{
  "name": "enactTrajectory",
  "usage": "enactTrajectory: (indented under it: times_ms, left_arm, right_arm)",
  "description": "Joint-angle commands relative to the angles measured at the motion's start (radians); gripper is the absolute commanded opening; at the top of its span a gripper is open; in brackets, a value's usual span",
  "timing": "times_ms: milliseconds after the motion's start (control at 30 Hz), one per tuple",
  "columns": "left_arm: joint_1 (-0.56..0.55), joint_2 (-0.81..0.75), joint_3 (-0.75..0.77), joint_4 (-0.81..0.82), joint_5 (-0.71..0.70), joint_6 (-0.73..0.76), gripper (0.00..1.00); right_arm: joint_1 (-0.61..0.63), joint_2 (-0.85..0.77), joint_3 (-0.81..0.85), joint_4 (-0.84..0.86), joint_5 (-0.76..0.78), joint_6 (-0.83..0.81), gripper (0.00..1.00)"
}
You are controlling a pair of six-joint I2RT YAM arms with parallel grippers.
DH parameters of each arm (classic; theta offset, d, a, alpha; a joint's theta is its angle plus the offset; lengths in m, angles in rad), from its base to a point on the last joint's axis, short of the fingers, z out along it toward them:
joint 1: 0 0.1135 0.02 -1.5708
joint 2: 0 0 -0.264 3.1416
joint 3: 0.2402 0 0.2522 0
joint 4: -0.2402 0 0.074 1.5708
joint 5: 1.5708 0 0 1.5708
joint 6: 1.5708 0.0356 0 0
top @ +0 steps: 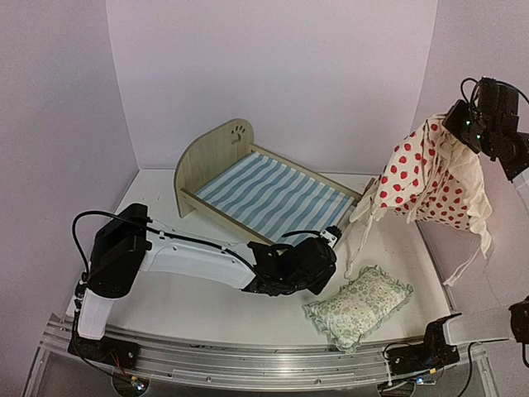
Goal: Set up the pet bed
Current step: Rotate the bed frame at the center of the board.
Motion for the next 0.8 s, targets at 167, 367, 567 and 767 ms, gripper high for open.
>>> enactTrajectory:
  times_ms: [167,367,567,767]
  left_arm:
    - [0.12,0.034,0.033,0.181,-0.049,-0.009,0.0]
    - [0.12,0.049,0.036,0.181,-0.003,0.014,0.25]
    - [0.122,-0.012,0.013,0.174,-0.006,0.082,0.5]
    - [0.12,-0.085,-0.005,0.149,0.031,0.143,0.72]
  right_arm:
    - [-0.004,-0.028,0.088,0.117,0.016,-0.038,0.0]
    - [-0.004,-0.031,0.064,0.127,-0.001,-0.037,0.0]
    - [-0.003,-0.028,0.048,0.135,-0.008,-0.035,0.0]
    - [-0.003,-0.034,0.017,0.148,-0.007,-0.031,0.0]
